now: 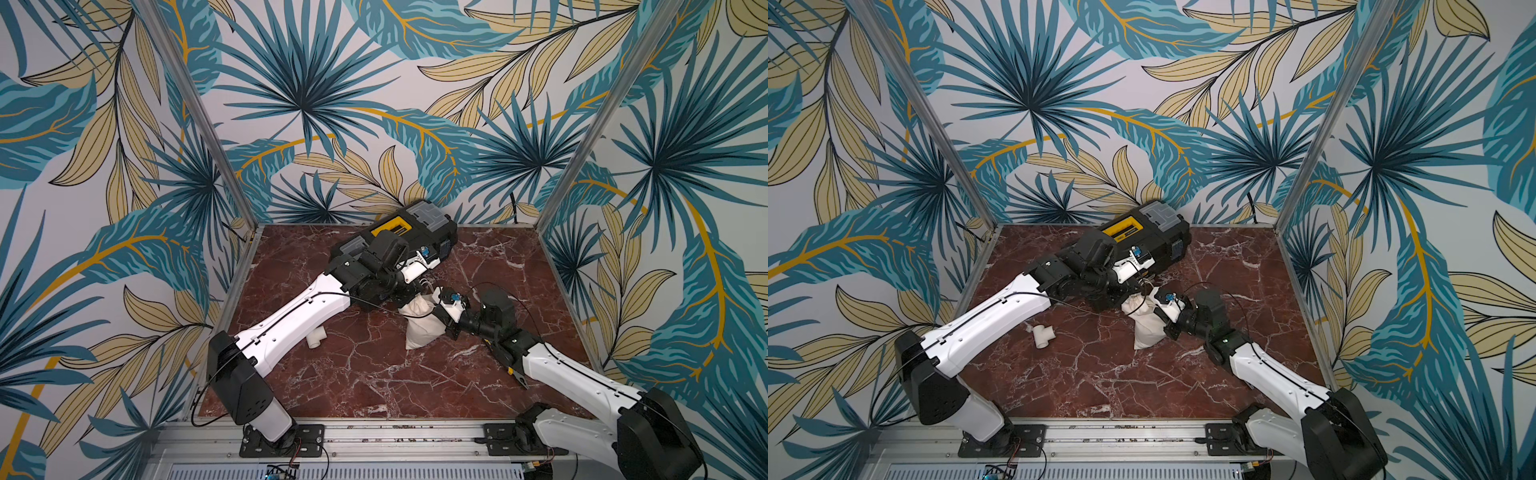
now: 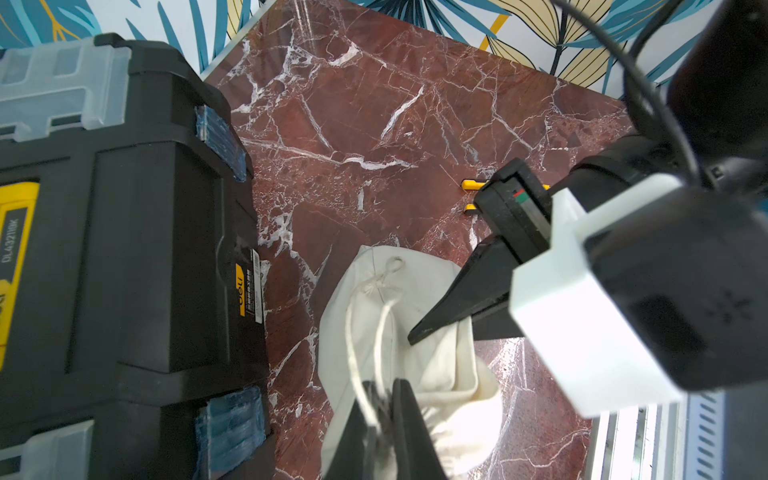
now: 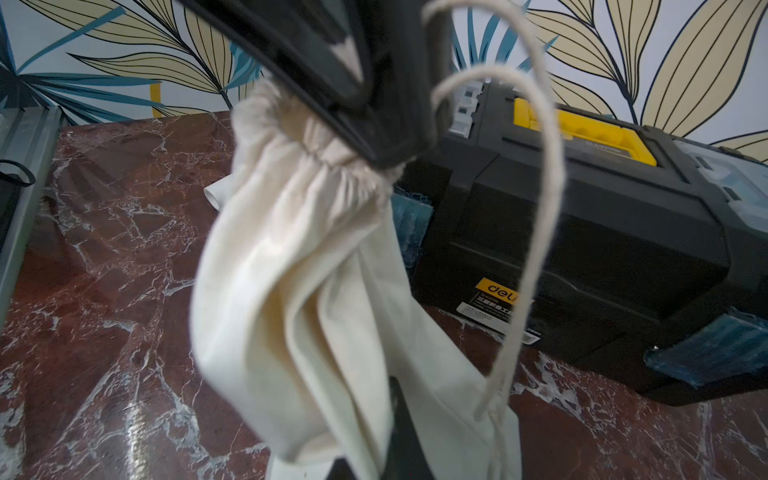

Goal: Close the soil bag
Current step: Pick up the soil bag from the center of the board.

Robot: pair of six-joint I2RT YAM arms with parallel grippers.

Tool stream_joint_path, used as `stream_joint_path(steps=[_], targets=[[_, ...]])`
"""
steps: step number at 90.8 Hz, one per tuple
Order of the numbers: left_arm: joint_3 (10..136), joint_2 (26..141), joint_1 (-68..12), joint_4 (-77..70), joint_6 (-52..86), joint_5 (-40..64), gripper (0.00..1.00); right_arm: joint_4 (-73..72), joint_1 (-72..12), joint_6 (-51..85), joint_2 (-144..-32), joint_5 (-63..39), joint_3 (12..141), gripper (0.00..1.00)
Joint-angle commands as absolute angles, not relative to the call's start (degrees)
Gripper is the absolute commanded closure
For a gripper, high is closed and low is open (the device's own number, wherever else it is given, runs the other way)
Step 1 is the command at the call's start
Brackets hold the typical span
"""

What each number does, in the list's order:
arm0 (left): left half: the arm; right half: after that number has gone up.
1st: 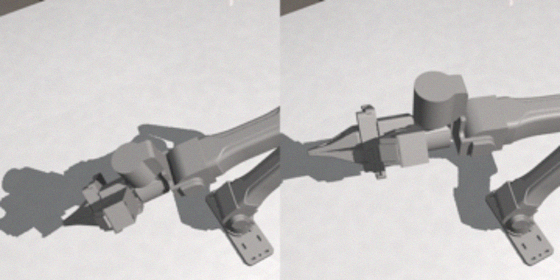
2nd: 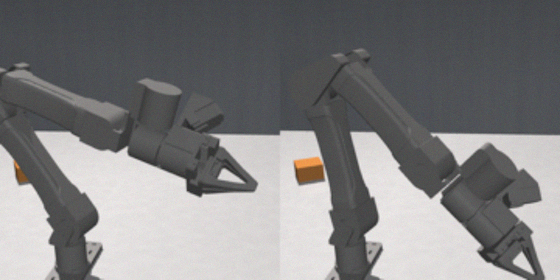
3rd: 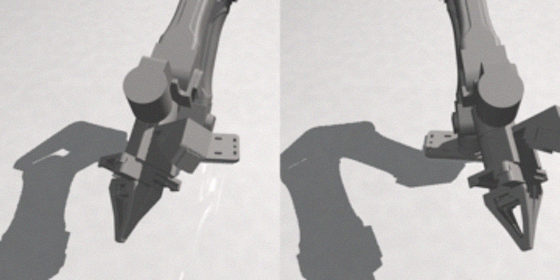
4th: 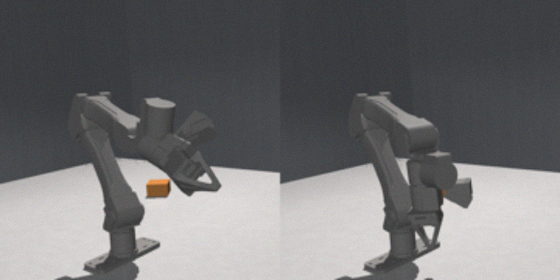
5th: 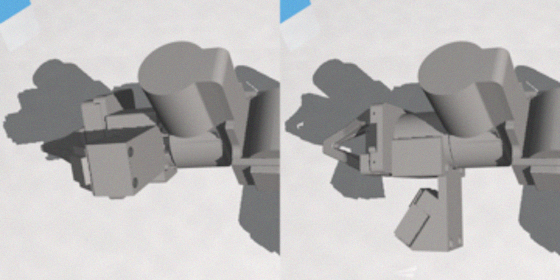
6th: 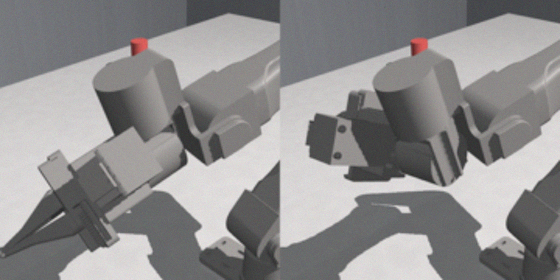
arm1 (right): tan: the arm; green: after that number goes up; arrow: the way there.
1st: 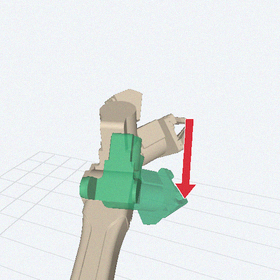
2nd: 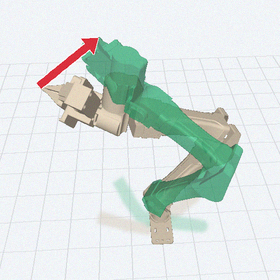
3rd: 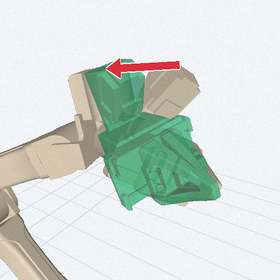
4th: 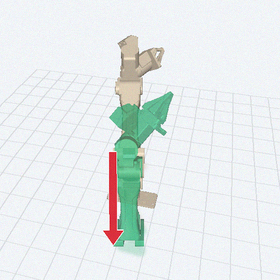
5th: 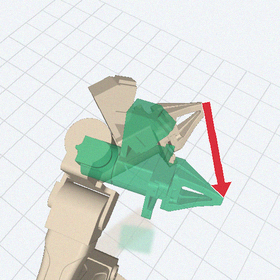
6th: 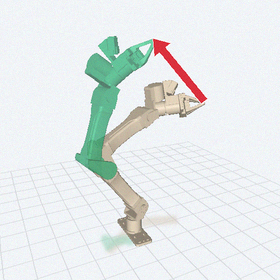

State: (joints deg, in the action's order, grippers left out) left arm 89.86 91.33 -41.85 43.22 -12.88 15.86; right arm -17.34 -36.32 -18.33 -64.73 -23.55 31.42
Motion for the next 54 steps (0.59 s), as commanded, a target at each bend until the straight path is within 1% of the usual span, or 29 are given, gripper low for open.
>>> stream_joint_path(steps=[1,3,5,13,17,21,22,23,24,26,29,41,54], targets=[[87.9,89.54,-40.92,41.52,-11.9,14.71,0.89,-20.98,-36.64,-15.99,-63.14,-23.24,30.25,1.0],[87.52,89.45,-40.88,41.27,-11.87,14.75,0.81,-21.18,-36.65,-15.6,-63.01,-23.06,30.3,1.0],[87.14,89.4,-40.85,40.99,-11.76,14.67,0.76,-21.27,-36.58,-15.06,-62.77,-22.82,30.36,1.0],[85.43,88.68,-40.87,39.58,-11.41,14.73,0.66,-21.93,-36.64,-13.31,-61.67,-22.21,30.3,1.0],[84.56,88.11,-40.8,38.69,-11.0,14.38,0.56,-22.23,-36.65,-12.21,-60.99,-21.67,30.28,1.0],[83.72,87.5,-40.72,37.78,-10.68,13.98,0.37,-22.67,-36.62,-10.97,-60.16,-20.78,30.36,1.0],[83.52,87.39,-40.75,37.57,-10.57,13.84,0.27,-22.76,-36.64,-10.63,-60.0,-20.63,30.34,1.0],[83.29,87.16,-40.68,37.37,-10.43,13.73,0.14,-22.81,-36.64,-10.28,-59.89,-20.38,30.38,1.0],[83.17,87.0,-40.64,37.19,-10.31,13.55,0.07,-22.87,-36.65,-10.02,-59.61,-20.21,30.35,1.0],[82.91,86.68,-40.5,36.87,-10.07,13.34,0.02,-22.92,-36.61,-9.34,-59.13,-19.71,30.39,1.0],[82.48,86.09,-40.45,36.44,-9.62,12.86,0.0,-23.09,-36.61,-8.31,-58.47,-18.75,30.41,1.0],[80.44,82.73,-39.32,33.56,-6.73,11.65,0.0,-22.99,-36.65,-4.67,-55.19,-14.54,30.92,1.0],[75.16,76.58,-37.11,26.11,-0.6,8.99,0.0,-21.53,-36.58,-3.11,-53.16,-9.56,32.88,1.0]])
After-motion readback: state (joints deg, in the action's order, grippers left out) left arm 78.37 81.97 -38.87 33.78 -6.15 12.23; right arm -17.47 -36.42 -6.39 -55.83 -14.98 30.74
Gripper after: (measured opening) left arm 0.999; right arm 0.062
